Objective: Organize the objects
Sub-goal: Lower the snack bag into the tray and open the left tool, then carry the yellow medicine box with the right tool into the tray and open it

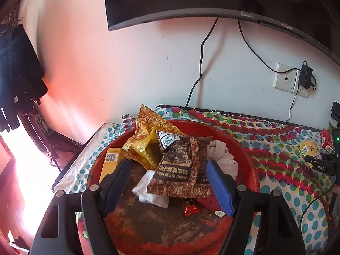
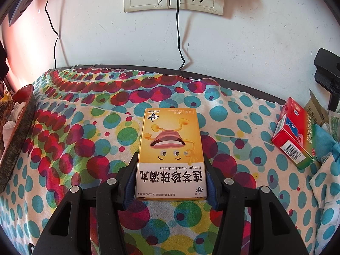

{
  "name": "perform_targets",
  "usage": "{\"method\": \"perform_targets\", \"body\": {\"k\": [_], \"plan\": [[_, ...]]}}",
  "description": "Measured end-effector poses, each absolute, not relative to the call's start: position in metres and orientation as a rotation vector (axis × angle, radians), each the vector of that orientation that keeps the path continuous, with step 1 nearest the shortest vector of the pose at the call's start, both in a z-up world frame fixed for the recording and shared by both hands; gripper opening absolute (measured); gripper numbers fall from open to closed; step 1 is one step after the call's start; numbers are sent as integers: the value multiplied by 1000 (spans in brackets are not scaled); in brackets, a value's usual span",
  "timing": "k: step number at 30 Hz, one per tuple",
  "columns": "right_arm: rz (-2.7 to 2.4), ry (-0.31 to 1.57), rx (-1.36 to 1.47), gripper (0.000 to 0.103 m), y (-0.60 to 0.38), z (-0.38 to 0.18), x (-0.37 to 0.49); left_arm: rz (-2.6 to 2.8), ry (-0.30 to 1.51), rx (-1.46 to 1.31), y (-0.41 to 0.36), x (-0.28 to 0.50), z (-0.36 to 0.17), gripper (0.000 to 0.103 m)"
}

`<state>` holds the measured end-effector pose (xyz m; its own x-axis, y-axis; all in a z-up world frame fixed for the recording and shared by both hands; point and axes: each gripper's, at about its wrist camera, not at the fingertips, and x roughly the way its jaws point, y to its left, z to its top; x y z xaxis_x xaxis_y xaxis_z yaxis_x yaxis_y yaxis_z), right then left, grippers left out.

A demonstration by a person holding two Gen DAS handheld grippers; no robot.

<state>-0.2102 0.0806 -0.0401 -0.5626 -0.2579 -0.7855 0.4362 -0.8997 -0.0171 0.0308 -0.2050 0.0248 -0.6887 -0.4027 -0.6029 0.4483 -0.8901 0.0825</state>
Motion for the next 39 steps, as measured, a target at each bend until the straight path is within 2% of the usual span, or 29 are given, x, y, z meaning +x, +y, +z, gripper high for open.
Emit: {"method": "perform_targets", "body": {"k": [7, 27, 39], "plan": [[-2456, 317, 1162, 49, 79, -38, -208, -2531, 87, 893, -179, 47, -1, 77], [-2537, 429, 1154, 49, 66, -31, -192, -2507, 156, 889, -209, 55, -13, 77], [-2476, 444, 1021, 49, 24, 20, -142, -2485, 222, 913, -228, 59, -18, 77]]}}
